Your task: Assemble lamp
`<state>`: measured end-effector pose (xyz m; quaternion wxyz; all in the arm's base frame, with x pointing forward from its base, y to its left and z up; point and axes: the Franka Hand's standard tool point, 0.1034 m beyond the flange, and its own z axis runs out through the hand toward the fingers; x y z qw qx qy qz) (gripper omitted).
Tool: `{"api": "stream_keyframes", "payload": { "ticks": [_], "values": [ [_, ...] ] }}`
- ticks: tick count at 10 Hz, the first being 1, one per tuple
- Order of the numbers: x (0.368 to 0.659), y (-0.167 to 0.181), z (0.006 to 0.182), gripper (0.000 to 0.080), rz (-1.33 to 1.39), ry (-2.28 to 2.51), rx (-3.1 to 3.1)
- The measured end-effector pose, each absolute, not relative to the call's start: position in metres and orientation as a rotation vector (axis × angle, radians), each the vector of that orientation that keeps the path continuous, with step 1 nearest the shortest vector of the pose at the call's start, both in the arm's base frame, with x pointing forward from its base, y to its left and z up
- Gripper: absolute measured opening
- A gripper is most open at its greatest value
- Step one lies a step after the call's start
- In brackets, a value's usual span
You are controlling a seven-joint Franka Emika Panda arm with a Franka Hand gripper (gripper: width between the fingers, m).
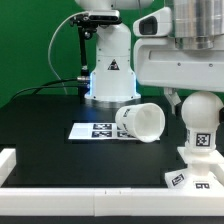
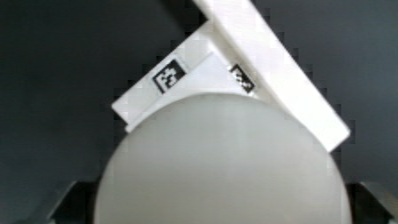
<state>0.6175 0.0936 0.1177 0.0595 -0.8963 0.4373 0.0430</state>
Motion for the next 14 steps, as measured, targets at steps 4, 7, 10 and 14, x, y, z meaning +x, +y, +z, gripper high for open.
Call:
{"api": "stream_keyframes", "payload": {
  "ticks": [4, 7, 10, 14],
  "values": [
    [0.62, 0.096, 0.118, 0.0574, 0.151, 1.523, -2.554],
    [0.621, 0.097, 0.119, 0.069, 0.085, 1.03, -2.807],
    [0.624, 0.099, 0.122, 0.0698, 0.033, 0.583, -2.952],
    [0.628, 0.089, 0.118, 0.0698, -0.065, -0.161, -3.032]
  ]
}}
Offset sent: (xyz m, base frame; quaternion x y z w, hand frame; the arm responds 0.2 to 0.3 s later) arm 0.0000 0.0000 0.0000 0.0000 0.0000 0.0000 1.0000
